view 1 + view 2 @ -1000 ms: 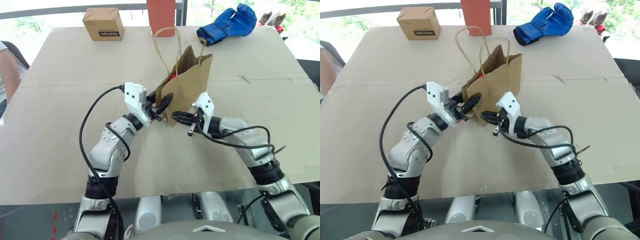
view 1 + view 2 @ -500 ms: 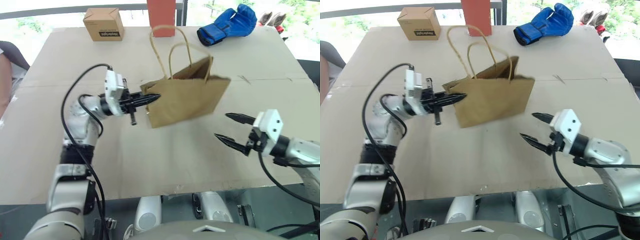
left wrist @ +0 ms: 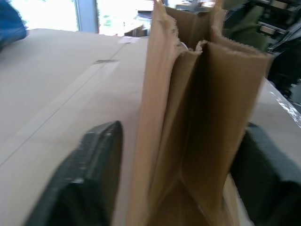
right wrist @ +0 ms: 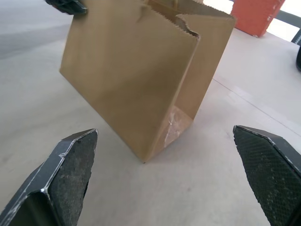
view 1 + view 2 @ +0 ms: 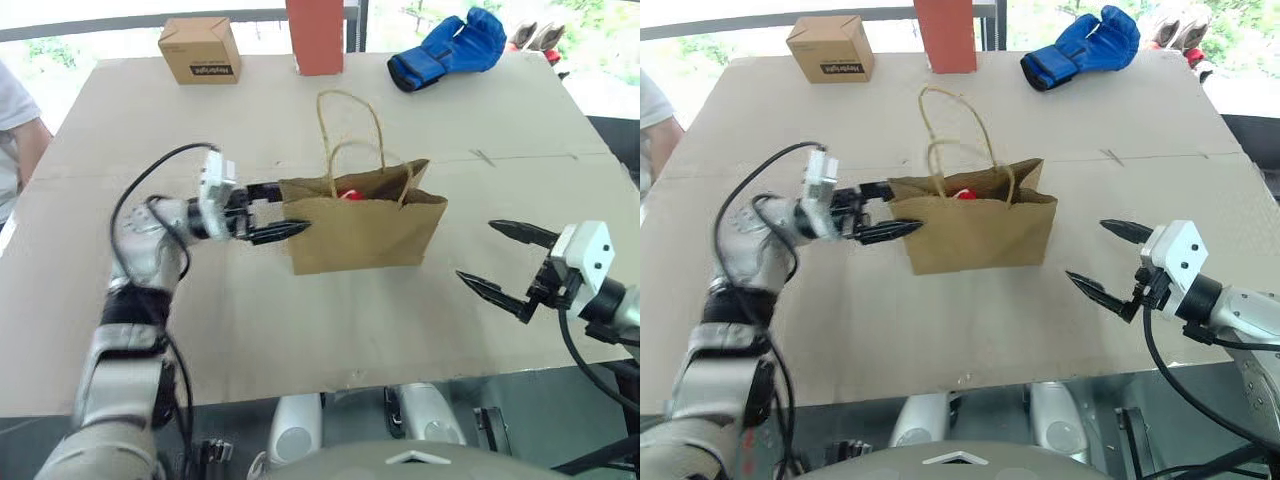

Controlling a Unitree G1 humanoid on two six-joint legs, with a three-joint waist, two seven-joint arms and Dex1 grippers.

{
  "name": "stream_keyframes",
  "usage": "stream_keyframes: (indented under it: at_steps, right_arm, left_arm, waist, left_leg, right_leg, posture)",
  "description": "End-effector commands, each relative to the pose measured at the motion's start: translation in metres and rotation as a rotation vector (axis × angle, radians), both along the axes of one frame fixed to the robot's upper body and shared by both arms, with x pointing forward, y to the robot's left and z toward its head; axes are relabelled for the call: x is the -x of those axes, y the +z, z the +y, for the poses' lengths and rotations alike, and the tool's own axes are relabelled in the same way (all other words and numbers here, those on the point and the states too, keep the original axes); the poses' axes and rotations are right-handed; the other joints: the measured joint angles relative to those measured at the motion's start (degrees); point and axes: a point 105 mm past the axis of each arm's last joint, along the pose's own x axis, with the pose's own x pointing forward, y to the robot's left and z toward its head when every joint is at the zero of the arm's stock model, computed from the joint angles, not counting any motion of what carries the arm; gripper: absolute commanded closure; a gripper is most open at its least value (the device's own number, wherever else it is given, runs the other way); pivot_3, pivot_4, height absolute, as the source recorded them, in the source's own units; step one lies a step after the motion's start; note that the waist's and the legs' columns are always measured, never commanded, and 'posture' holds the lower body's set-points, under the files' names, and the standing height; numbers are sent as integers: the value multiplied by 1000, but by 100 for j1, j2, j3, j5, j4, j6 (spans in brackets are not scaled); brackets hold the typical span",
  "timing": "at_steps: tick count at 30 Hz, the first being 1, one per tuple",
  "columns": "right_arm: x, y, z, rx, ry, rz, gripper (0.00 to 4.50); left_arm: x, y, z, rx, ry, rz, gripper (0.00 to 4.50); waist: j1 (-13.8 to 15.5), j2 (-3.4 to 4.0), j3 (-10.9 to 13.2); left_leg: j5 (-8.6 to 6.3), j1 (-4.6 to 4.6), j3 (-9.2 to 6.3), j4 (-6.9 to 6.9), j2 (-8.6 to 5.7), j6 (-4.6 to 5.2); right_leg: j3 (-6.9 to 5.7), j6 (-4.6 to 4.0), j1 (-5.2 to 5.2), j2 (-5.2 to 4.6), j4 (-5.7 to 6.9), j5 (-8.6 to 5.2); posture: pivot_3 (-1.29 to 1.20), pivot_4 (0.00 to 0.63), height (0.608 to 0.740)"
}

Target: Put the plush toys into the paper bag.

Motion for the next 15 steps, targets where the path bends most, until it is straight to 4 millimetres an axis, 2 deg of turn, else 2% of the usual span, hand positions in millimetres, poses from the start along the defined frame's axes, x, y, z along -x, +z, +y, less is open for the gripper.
stream_keyframes:
  at_steps: [1,4,7,9,11,15]
  right_arm:
    - [4,11,-18,-3,28,-9,0]
    - [5,4,-39,37,18,36,0]
    - [4,1,-67,85,-35,48,0]
    - [3,2,-77,120,-54,32,0]
    - [2,3,-82,135,-59,24,0]
    - [-1,-5,-82,167,-49,29,0]
  left_arm:
    - [33,18,15,55,127,34,647]
    - [63,10,23,27,255,76,647]
    - [102,-5,32,-21,383,127,647]
    - [122,-15,34,-43,430,172,647]
    - [132,-19,33,-44,448,201,647]
    - [137,-29,37,-85,513,218,647]
  waist:
    - [-5,1,1]
    - [27,1,0]
    - [47,2,1]
    - [67,7,3]
    - [96,9,5]
    - [142,16,9]
  left_leg:
    - [0,3,1,-2,0,0]
    - [0,7,3,0,0,0]
    - [0,16,9,4,-1,-1]
    - [-1,30,17,7,-2,-1]
    - [-2,55,21,6,-2,-3]
    - [-19,77,28,2,-1,-30]
  right_leg:
    - [-1,0,2,-3,1,0]
    - [-1,0,6,-8,-2,-1]
    - [-4,-12,23,-17,-15,-16]
    - [-4,-7,40,-22,-24,-23]
    - [-4,-4,61,-24,-34,-27]
    - [10,-4,75,-29,-59,-29]
  posture:
    - [0,150,740]
    - [0,150,740]
    - [0,150,740]
    - [0,150,740]
    - [0,150,740]
    - [0,150,740]
